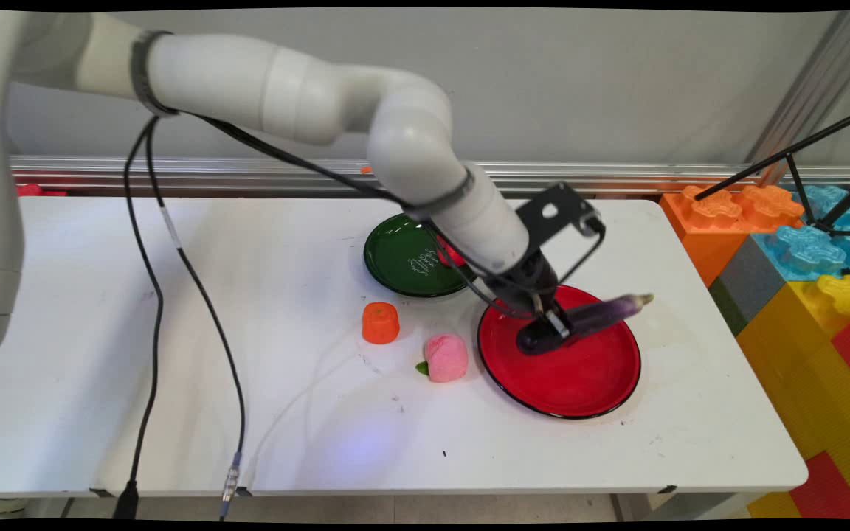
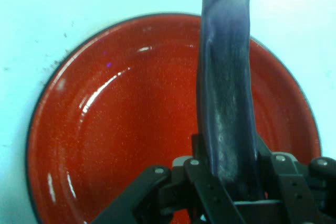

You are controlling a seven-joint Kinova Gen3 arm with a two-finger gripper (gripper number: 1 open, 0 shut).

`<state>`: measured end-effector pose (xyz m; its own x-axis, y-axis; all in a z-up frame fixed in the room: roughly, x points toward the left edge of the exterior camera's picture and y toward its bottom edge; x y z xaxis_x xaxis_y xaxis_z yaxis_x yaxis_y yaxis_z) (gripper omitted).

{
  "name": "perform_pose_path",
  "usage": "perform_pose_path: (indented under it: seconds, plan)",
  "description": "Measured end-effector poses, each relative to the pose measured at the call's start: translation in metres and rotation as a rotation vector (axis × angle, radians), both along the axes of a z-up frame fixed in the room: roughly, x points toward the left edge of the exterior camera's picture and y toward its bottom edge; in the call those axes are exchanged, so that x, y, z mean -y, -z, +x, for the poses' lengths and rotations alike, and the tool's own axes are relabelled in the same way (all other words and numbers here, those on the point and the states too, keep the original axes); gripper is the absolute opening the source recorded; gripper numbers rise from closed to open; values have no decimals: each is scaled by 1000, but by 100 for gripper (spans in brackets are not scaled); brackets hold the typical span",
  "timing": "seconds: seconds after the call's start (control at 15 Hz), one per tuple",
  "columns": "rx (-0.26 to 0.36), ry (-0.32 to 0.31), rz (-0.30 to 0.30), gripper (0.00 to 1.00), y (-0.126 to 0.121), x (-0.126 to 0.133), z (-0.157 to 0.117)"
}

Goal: Place the picked object on the table

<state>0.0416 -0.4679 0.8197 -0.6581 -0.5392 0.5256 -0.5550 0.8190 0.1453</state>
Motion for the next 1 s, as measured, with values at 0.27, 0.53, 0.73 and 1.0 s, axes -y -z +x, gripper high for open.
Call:
perform_pose_path:
  seconds: [0.27, 0.53, 0.73, 1.0]
  plan:
    - [-33, 46, -36, 0, -33, -3, 20]
    - [-56, 159, -89, 0, -61, -13, 53]
    - [-59, 266, -134, 0, -73, -19, 76]
    - [-40, 416, -193, 0, -83, -25, 110]
